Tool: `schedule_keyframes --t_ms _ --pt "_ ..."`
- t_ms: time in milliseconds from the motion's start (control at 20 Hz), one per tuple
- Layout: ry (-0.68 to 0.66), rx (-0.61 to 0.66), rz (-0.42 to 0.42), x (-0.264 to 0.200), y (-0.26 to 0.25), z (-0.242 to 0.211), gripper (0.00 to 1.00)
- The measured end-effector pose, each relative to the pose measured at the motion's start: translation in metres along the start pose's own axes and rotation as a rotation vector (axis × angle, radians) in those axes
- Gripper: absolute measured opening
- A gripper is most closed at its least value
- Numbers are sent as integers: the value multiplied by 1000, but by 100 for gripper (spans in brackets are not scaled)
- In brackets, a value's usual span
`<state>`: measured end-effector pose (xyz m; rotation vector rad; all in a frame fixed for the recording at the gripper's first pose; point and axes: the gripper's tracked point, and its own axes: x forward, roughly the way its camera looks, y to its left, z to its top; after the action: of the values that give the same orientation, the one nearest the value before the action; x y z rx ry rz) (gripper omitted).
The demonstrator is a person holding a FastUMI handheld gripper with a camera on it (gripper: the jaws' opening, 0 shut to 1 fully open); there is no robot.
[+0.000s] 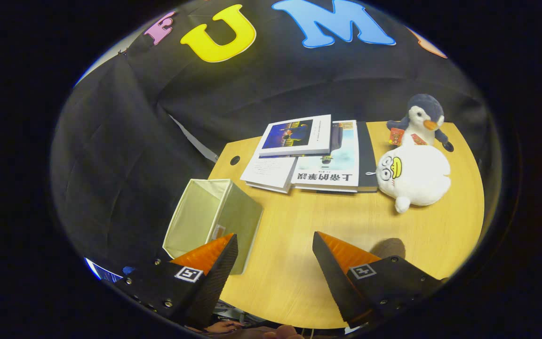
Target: Open the storage box then place both shoes into the box .Put the left shoe in first, then the right shoe, with the right side of both shoes facing outward in a uniform manner.
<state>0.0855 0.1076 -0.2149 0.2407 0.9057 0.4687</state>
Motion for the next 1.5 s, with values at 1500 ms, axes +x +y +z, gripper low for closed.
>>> schedule_keyframes --t_ms 1500 --pt "354 103 -368 -5 -210 -167 95"
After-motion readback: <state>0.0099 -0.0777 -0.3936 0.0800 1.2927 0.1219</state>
